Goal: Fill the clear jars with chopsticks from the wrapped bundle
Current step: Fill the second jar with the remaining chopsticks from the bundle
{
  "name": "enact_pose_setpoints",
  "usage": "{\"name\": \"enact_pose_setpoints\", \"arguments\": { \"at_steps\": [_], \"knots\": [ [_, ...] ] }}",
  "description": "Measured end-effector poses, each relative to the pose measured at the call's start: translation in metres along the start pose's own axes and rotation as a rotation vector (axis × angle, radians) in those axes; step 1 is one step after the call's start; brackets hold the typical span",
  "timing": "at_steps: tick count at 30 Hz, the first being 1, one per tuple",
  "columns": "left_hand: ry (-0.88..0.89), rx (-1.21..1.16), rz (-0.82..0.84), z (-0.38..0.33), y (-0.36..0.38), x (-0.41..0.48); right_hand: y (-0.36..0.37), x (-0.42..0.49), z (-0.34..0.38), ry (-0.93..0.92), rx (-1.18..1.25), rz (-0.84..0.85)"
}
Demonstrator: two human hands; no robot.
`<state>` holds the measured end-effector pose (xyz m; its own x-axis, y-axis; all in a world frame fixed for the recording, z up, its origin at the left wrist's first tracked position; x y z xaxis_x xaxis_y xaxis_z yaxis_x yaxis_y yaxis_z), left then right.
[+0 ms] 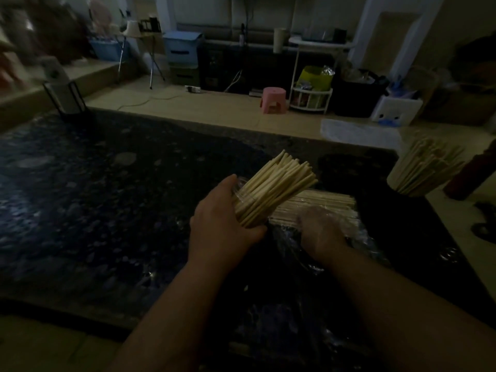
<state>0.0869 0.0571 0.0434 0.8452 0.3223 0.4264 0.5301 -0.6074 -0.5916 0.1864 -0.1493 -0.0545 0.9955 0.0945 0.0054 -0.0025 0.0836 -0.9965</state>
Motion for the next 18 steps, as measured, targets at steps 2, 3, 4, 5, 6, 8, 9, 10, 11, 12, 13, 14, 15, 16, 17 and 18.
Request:
{"name": "enact_pose_setpoints", "arguments": {
  "at_steps": [2, 3, 4, 5, 6, 8, 9, 10, 11, 12, 13, 14, 15, 16, 17, 18],
  "knots": [
    [0.003, -0.003, 0.002, -0.001, 0.000, -0.001, 0.001, 0.002, 0.000, 0.022, 0.056, 0.032],
    [0.004, -0.004, 0.007, -0.002, 0.001, -0.001, 0.003, 0.003, -0.001, 0.029, 0.084, 0.053],
    [0.006, -0.003, 0.012, -0.002, 0.001, -0.002, 0.005, 0.004, 0.000, 0.025, 0.096, 0.065],
    [0.005, -0.003, 0.016, -0.003, 0.002, -0.002, 0.007, 0.005, 0.000, 0.026, 0.100, 0.068],
    [0.003, -0.003, 0.020, -0.003, 0.002, -0.003, 0.010, 0.004, -0.001, 0.030, 0.093, 0.079],
    [0.003, -0.005, 0.025, -0.004, 0.002, -0.003, 0.016, 0.003, -0.001, 0.027, 0.044, 0.100],
    [0.007, -0.004, 0.026, -0.005, 0.002, -0.003, 0.018, 0.001, 0.001, 0.014, 0.009, 0.109],
    [0.011, -0.001, 0.026, -0.006, 0.001, -0.003, 0.018, -0.001, 0.002, 0.004, -0.017, 0.108],
    [0.014, 0.002, 0.025, -0.006, 0.001, -0.003, 0.019, -0.003, 0.002, -0.001, -0.030, 0.105],
    [0.013, 0.005, 0.023, -0.006, 0.000, -0.003, 0.020, -0.006, 0.002, -0.005, -0.028, 0.096],
    [0.012, 0.005, 0.020, -0.006, 0.000, -0.004, 0.020, -0.008, 0.001, 0.000, -0.015, 0.089],
    [0.012, 0.004, 0.018, -0.006, -0.001, -0.004, 0.021, -0.011, 0.001, 0.003, 0.004, 0.083],
    [0.013, 0.003, 0.018, -0.007, -0.001, -0.004, 0.023, -0.013, -0.001, 0.005, 0.015, 0.074],
    [0.013, 0.002, 0.019, -0.008, -0.002, -0.005, 0.023, -0.016, -0.002, 0.003, 0.017, 0.068],
    [0.012, 0.003, 0.021, -0.008, -0.002, -0.005, 0.022, -0.019, -0.002, -0.003, 0.019, 0.067],
    [0.012, 0.003, 0.022, -0.009, -0.003, -0.005, 0.020, -0.022, 0.000, -0.012, 0.028, 0.066]
  ]
}}
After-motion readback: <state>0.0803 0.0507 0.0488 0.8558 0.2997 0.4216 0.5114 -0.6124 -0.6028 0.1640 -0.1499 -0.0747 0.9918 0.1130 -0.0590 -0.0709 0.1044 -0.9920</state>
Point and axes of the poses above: each hand's wrist, its own x-axis towards the middle knuckle, its own y-axis out of the palm, z = x × y, the point moved 7 cm from there along x, towards the middle knuckle, and after that the axes turned 10 degrees about -z, right-handed, at the moved point
